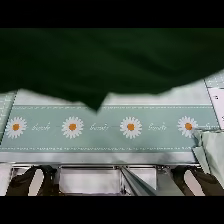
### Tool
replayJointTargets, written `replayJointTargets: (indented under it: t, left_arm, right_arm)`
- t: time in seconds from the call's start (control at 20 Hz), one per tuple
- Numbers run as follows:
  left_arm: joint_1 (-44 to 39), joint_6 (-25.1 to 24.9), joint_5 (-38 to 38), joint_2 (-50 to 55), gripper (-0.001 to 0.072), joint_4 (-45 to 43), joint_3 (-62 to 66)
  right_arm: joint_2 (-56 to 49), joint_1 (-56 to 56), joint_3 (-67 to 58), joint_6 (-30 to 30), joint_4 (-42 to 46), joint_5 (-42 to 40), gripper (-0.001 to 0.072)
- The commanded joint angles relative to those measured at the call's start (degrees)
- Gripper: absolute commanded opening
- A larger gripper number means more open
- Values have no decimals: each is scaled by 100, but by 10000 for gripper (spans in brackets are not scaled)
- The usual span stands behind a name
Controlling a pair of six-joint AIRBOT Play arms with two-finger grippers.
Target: Fold the shirts.
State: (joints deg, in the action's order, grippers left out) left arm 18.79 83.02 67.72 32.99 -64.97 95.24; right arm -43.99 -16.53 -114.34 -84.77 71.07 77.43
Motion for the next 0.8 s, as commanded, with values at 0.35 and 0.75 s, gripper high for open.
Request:
replayJointTargets:
  t: [0.35, 0.75]
  left_arm:
    - [-1412, 796, 1751, -376, 26, -1676, -3508]
    - [-1410, 603, -2240, 2288, 26, 640, -5897]
  right_arm:
    - [35, -2, 3344, -2, -81, 444, 20]
    - [-3093, -2, 4374, 817, -1893, -1515, 21]
